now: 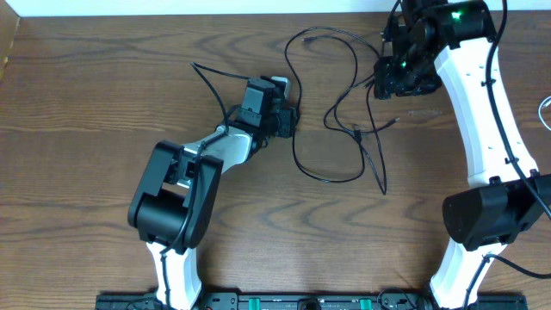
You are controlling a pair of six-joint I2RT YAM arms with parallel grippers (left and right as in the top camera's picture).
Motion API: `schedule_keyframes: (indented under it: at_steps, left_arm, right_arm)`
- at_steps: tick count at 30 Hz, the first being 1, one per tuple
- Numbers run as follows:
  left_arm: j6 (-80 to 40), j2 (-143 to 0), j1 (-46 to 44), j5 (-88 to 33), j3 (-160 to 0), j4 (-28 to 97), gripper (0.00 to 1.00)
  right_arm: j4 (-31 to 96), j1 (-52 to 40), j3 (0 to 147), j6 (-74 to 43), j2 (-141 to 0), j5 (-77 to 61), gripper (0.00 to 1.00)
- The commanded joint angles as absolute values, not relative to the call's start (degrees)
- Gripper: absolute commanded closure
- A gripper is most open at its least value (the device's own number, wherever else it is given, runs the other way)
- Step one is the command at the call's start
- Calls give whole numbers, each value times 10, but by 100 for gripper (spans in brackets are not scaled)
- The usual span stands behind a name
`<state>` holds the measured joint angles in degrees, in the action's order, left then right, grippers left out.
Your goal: Untangle cables
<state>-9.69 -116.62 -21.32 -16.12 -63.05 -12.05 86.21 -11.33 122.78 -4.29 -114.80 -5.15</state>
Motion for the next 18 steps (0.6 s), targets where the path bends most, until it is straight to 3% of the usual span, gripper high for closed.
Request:
schedule_keyframes:
  at_steps: [1, 15, 18]
  left_arm:
    - [-118, -1179, -212, -151, -648, -129, 42]
    - [-151, -1237, -246, -155, -648, -177, 45]
    - [-151, -1249, -247, -155, -648, -175, 53]
  right_arm:
    - [864, -114, 1229, -44, -1145, -62, 43]
    - [871, -114, 1229, -44, -1145, -81, 40]
    - [876, -114, 1229, -44, -1145, -81, 40]
